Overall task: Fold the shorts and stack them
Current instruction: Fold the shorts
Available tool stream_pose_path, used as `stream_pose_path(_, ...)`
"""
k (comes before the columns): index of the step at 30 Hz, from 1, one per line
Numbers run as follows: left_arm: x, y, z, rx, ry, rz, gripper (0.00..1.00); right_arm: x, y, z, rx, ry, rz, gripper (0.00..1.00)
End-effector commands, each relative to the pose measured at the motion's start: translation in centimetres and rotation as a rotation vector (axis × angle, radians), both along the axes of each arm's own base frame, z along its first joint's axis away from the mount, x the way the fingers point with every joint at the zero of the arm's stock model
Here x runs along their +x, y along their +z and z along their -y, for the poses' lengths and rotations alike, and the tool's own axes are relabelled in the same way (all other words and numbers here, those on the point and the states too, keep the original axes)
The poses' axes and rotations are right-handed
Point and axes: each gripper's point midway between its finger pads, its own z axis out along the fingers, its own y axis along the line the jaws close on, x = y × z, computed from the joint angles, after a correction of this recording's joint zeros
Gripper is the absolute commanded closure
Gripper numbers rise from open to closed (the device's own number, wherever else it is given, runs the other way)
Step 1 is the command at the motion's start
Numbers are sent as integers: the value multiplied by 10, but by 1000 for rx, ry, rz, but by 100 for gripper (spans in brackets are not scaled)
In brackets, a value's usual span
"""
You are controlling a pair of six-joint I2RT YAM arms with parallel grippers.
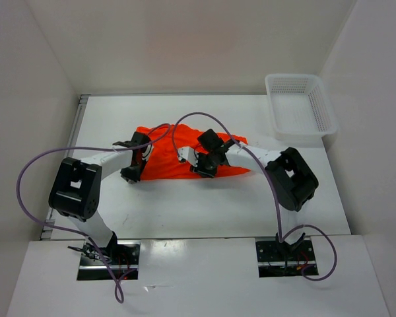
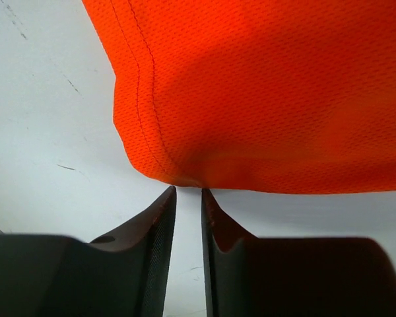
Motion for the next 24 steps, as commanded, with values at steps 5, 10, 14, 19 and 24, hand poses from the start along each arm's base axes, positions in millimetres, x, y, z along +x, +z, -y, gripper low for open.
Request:
stream_pose_path(5, -16, -21, -7, 21, 9, -76, 80, 18, 0, -13, 12, 5, 55, 78)
stream_pose_path(10, -18, -20, -10, 33, 10, -82, 88, 23, 0, -15, 12, 0, 67, 95)
stream_pose_path(14, -17, -20, -14, 43, 22, -80, 96, 20, 8, -9, -7, 26, 84, 100)
stream_pose_path(19, -15, -16, -25, 72, 51, -75, 99, 2, 23, -6, 9, 74, 51, 100)
stream_pose_path(24, -11, -5, -34, 87, 76, -52, 100, -16, 34, -1, 17, 139, 22, 100)
